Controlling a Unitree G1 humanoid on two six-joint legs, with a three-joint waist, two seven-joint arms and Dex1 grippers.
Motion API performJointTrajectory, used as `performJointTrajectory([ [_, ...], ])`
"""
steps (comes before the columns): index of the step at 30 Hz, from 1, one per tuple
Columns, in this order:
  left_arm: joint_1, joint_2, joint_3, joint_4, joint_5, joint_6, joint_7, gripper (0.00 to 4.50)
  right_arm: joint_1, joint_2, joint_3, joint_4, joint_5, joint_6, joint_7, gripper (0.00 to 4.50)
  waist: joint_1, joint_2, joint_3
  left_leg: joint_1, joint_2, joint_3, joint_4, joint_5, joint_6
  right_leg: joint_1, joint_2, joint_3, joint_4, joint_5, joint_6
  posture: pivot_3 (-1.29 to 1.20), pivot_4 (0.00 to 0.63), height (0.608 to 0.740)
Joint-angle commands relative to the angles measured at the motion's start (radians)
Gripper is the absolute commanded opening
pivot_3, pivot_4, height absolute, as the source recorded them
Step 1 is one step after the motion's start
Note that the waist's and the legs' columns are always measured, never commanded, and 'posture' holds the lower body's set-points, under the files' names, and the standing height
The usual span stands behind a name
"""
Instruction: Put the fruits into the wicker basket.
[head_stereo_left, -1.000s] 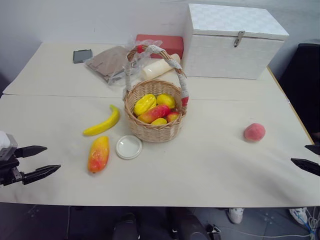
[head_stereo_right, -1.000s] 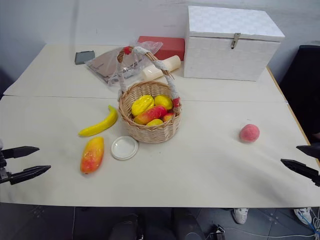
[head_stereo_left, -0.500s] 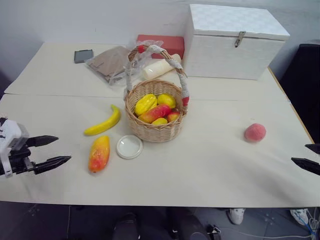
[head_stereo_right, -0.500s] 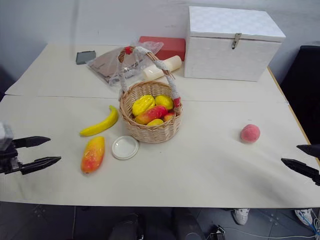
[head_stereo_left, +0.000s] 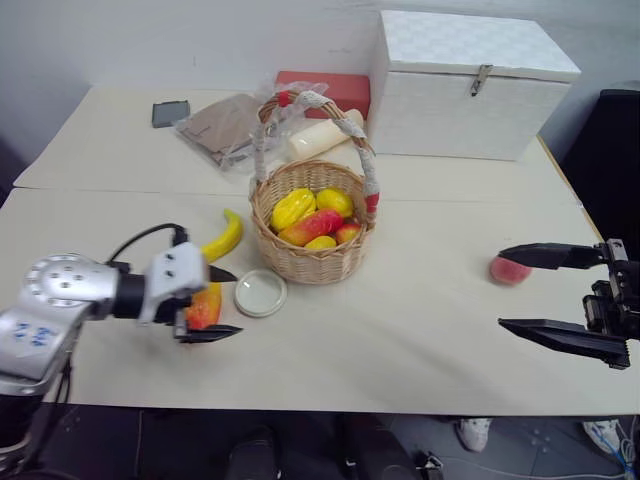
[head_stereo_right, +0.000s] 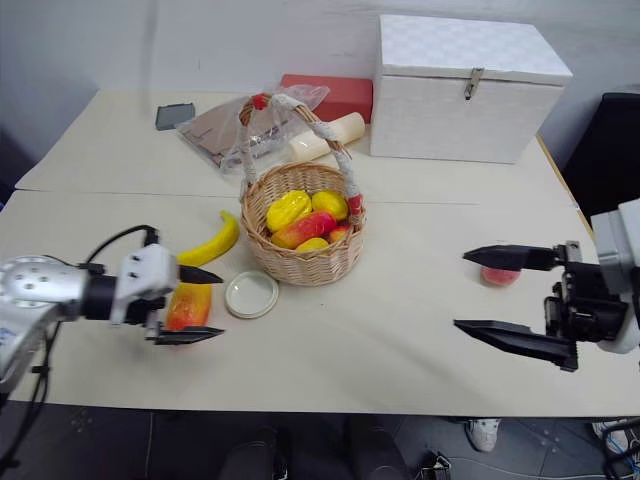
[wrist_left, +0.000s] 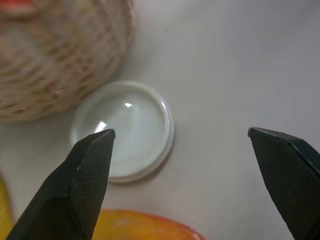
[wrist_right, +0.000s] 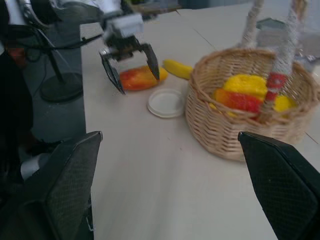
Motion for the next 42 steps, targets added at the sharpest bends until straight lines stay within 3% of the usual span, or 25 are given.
performJointTrajectory([
  [1,-0.06,-0.041,-0.081,-0.009,0.087,0.036,0.066,4.48,-0.013,0.001,-0.02,-0.041,0.087,0.029,-0.078,4.5,0.002,0.0,0.0,0.0,0.0,0.0,0.0,0.0,0.0,0.0,0.0,0.0,0.0,0.0,0.0,0.0,0.15,0.74],
  [8,-0.121,-0.116,-0.192,-0.003,0.15,0.132,0.11,4.48,0.019,0.027,-0.023,-0.089,0.129,0.035,-0.168,4.5,0.004,0.0,0.0,-0.001,0.0,0.0,0.001,-0.001,0.001,0.0,0.0,0.001,0.0,0.0,0.002,0.0,0.15,0.74],
  [9,-0.129,-0.116,-0.204,0.005,0.162,0.124,0.103,4.3,0.019,0.026,-0.023,-0.094,0.135,0.035,-0.175,4.5,0.003,0.0,0.0,-0.001,0.0,0.0,0.001,-0.001,0.001,0.0,0.0,0.001,0.0,0.0,0.002,0.0,0.15,0.74],
  [12,-0.143,-0.109,-0.241,0.029,0.205,0.102,0.091,3.64,0.015,0.021,-0.024,-0.101,0.154,0.034,-0.195,4.5,0.001,0.0,0.0,-0.001,0.0,0.0,0.002,0.0,0.001,0.0,0.001,0.001,0.001,0.0,0.002,0.0,0.15,0.74],
  [23,-0.14,-0.118,-0.266,0.051,0.24,0.081,0.081,0.18,-0.03,0.0,-0.006,-0.09,0.197,0.029,-0.239,4.5,0.002,0.0,-0.001,0.007,0.0,-0.001,0.001,0.0,0.001,0.009,0.0,0.001,0.0,0.0,0.002,0.0,0.15,0.74],
  [24,-0.138,-0.121,-0.261,0.048,0.233,0.083,0.075,0.04,-0.034,-0.002,-0.002,-0.088,0.199,0.029,-0.242,4.5,0.002,0.0,-0.001,0.007,0.0,-0.001,0.001,0.0,0.001,0.009,0.0,0.001,0.0,0.0,0.002,0.0,0.15,0.74],
  [29,-0.115,-0.152,-0.161,-0.043,0.085,0.115,0.023,0.03,-0.077,-0.012,0.035,-0.069,0.204,0.029,-0.245,4.5,0.001,0.0,0.0,0.007,0.0,-0.001,0.001,0.0,0.001,0.009,0.0,0.0,-0.001,0.0,0.002,0.0,0.15,0.74],
  [33,-0.09,-0.125,-0.002,-0.136,-0.096,0.182,-0.04,0.03,-0.13,-0.015,0.096,-0.042,0.193,0.024,-0.231,4.5,-0.001,-0.001,0.0,0.005,0.0,-0.002,0.0,0.0,0.001,0.008,-0.001,-0.001,-0.002,0.0,0.002,0.0,0.15,0.74],
  [38,-0.078,-0.083,0.148,-0.142,-0.16,0.232,0.0,0.03,-0.177,-0.01,0.149,-0.016,0.173,0.021,-0.208,4.5,-0.001,0.0,0.001,0.005,0.0,-0.003,0.0,-0.001,0.001,0.008,-0.001,-0.001,-0.003,-0.001,0.002,0.0,0.15,0.74],
  [42,-0.104,-0.013,0.367,-0.07,-0.183,0.356,0.091,0.03,-0.239,0.001,0.221,0.019,0.148,0.01,-0.18,4.5,-0.004,-0.004,0.003,0.005,0.001,-0.003,0.001,-0.001,0.001,0.008,-0.001,-0.001,-0.003,-0.001,0.002,0.0,0.15,0.74],
])
